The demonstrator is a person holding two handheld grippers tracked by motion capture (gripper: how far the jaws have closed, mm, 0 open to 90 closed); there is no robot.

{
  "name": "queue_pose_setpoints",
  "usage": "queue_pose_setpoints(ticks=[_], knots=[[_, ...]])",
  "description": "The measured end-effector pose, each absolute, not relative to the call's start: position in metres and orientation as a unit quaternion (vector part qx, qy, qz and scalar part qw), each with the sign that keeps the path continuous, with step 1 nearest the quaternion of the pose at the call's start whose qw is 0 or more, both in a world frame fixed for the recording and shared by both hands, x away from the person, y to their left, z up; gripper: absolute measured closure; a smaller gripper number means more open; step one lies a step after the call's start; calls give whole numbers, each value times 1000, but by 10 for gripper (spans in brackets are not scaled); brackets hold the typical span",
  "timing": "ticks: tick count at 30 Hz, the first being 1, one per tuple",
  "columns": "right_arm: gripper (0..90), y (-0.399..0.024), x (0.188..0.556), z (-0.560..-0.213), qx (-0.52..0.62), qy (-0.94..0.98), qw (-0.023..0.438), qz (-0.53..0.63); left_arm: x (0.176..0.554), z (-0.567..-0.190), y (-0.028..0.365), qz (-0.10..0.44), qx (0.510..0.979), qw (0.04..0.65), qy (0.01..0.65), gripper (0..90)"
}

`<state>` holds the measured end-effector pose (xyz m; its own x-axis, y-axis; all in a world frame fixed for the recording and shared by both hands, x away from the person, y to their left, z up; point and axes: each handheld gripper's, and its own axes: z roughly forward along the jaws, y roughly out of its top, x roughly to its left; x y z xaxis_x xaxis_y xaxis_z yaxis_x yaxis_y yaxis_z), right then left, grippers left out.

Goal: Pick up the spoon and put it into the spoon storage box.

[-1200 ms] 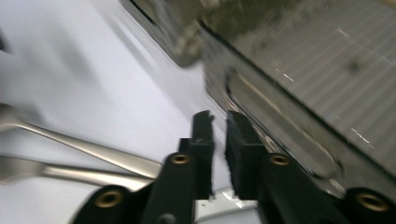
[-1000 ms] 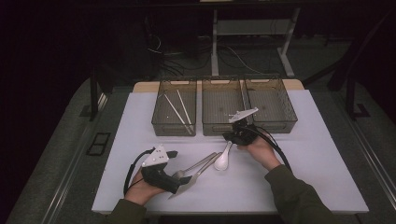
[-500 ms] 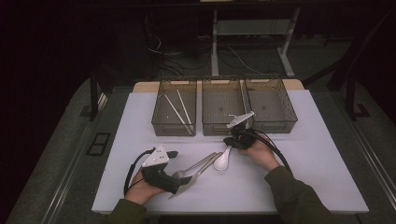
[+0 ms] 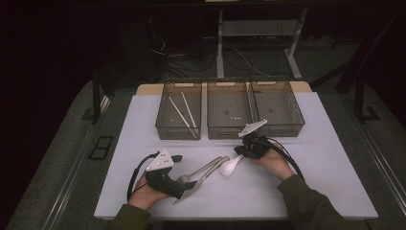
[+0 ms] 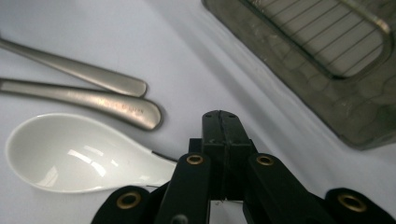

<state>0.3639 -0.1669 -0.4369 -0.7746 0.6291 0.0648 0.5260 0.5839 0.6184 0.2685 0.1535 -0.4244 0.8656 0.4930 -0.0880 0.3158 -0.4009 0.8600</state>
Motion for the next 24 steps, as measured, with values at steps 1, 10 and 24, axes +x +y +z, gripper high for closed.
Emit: queue_pose_setpoints(ticks=[1, 10, 24], knots=[[897, -167, 364, -438, 324, 888, 80, 316, 268, -424, 153, 90, 832, 490, 244, 0], [897, -171, 358, -438, 318, 892, 75, 312, 268, -425, 154, 91, 831, 491, 245, 0], [897, -192, 338, -433, 315, 897, 68, 302, 268, -424, 154, 92, 831, 491, 244, 0]])
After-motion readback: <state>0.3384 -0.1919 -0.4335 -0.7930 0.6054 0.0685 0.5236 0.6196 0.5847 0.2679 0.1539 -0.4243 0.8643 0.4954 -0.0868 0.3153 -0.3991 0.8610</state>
